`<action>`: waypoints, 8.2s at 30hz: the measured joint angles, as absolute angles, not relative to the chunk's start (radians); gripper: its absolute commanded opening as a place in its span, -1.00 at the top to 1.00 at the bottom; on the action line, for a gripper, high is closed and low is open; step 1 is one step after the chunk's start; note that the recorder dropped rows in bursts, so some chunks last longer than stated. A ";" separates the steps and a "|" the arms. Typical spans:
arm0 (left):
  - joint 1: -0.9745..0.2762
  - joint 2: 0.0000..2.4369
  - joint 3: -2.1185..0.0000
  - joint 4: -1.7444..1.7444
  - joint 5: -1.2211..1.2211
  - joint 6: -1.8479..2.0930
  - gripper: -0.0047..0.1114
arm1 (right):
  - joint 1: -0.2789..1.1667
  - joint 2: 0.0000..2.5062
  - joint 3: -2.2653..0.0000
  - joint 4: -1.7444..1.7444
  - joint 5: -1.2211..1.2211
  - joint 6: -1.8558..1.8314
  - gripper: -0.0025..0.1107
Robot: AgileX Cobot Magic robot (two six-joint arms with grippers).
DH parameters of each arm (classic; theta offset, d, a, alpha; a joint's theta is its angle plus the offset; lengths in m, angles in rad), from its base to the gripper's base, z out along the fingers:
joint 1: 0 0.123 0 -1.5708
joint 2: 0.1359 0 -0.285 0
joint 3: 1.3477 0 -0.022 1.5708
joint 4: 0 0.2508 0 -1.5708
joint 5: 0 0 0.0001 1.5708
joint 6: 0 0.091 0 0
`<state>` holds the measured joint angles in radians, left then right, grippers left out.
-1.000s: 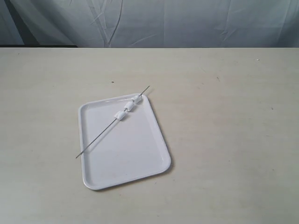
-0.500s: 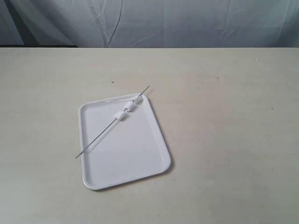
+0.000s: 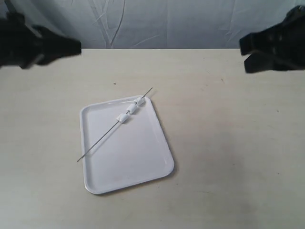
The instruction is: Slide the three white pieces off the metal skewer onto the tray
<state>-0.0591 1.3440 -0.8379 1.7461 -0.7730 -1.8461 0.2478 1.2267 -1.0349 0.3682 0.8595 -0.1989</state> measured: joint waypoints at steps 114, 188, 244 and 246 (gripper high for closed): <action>-0.429 2.016 -1.218 -0.213 0.837 0.380 0.92 | 0.249 1.327 -0.788 0.654 0.689 -0.453 0.95; -0.537 1.228 -0.561 -0.806 0.709 0.477 0.92 | 0.490 1.777 -0.906 1.743 0.821 -1.081 0.44; -0.537 1.226 -0.425 -0.693 0.715 0.452 0.92 | 0.493 1.778 -1.197 1.716 0.638 -1.053 0.80; -0.537 1.226 -0.425 -0.678 0.715 0.437 0.92 | 0.493 1.778 -1.199 1.607 0.619 -0.990 0.80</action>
<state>-0.5373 1.2255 -0.4247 -0.6781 0.7151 0.4370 0.4926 1.7782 -1.1991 1.6067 0.6193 -0.9898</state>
